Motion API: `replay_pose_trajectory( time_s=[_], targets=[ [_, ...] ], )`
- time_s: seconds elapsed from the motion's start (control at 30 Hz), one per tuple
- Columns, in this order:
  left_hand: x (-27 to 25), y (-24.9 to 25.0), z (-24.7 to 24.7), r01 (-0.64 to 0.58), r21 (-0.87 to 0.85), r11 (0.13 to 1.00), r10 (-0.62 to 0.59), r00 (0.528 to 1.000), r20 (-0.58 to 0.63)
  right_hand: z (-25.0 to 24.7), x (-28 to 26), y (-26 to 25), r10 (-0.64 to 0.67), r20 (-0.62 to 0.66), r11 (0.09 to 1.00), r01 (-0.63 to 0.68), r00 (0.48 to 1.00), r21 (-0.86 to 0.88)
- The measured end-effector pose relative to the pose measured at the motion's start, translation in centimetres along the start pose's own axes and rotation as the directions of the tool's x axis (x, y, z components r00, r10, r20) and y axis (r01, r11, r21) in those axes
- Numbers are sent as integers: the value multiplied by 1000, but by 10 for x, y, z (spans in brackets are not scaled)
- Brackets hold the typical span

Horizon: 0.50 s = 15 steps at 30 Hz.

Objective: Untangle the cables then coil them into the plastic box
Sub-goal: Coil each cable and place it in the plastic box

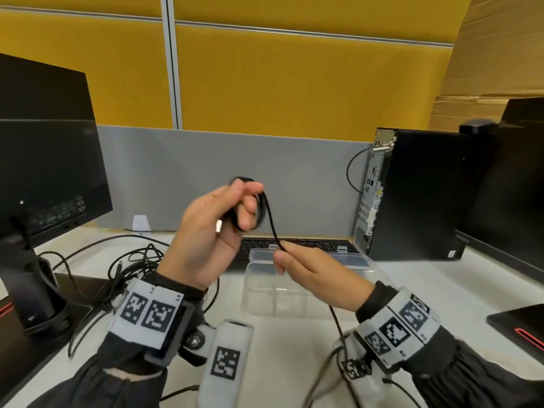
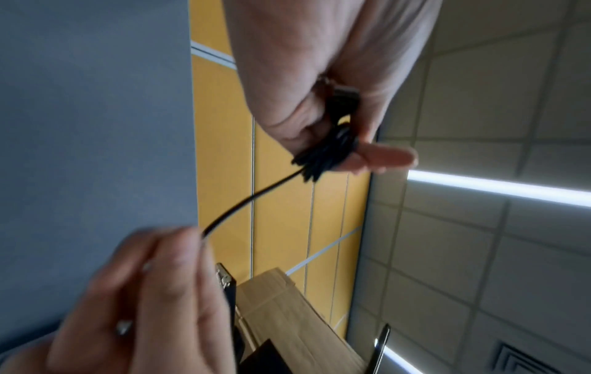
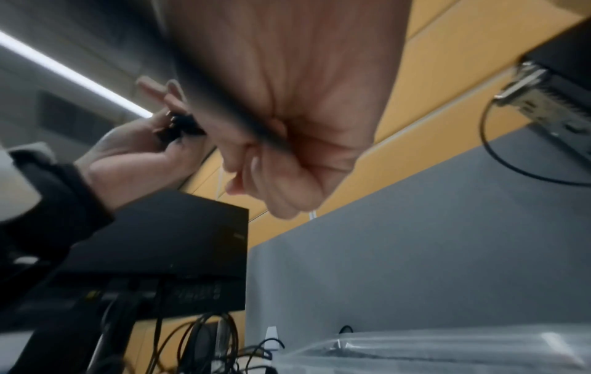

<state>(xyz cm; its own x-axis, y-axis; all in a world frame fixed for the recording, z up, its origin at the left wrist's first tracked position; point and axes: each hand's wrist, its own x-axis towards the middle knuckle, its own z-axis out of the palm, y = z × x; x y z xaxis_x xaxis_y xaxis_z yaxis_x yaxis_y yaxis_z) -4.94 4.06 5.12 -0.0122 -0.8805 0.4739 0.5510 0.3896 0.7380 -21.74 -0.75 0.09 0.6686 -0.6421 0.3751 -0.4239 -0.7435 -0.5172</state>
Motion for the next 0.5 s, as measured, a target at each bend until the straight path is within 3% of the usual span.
replay_pose_trajectory(
  time_s=[0.17, 0.27, 0.33, 0.4, 0.5],
  targets=[
    [6, 17, -23, -97, -164, 982, 62, 977, -206, -23, -8, 11, 190, -30, 956, -178, 981, 234],
    [6, 24, -31, -121, -201, 972, 68, 964, -256, -23, -15, 25, 214, -34, 934, -194, 976, 301],
    [6, 20, -29, -128, -211, 969, 72, 964, -256, -16, -17, 31, 199, -37, 968, -190, 979, 165],
    [7, 13, -23, -178, -197, 964, 128, 961, -244, -4, -18, 30, 149, 42, 985, -145, 988, -90],
    [10, 8, -17, -226, -50, 973, 211, 956, -205, 14, -22, 11, 40, 203, 940, 32, 978, -339]
  ],
)
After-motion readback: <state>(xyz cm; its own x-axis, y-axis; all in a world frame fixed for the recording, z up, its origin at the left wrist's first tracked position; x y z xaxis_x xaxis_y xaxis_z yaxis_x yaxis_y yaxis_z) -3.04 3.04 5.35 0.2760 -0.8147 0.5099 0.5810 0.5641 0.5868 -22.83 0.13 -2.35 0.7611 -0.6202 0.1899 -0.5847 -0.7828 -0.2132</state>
